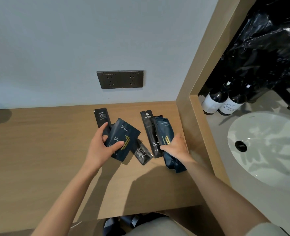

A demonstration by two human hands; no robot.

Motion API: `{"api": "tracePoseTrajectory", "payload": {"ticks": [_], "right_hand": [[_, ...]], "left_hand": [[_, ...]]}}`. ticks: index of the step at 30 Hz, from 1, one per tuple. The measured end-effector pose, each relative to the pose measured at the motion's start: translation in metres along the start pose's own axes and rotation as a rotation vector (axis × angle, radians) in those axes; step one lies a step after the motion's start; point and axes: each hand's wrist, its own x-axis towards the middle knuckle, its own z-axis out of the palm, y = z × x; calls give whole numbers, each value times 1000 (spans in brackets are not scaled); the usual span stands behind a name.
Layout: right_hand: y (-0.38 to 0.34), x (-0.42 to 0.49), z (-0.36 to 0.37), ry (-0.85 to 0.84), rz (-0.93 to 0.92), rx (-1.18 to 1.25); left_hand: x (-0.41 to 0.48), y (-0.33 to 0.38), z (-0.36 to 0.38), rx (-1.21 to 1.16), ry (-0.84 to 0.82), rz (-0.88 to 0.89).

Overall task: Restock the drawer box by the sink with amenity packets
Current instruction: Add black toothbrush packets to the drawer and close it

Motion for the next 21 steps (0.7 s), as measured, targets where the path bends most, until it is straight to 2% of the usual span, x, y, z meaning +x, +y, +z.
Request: {"api": "tracePoseTrajectory", "payload": {"ticks": [3,10,15,21], "right_hand": [[5,-4,2,-38,5,34],[11,-25,-9,59,-68,156],[-5,-71,-27,104,-287,284],[-9,-168,-38,68,-531,432]], "left_hand": [[-7,4,6,-17,-1,-4],[-24,8,11,-75,4,-1],[-47,5,1,-148,14,34],[-107,0,-16,-318,-7,156]]}}
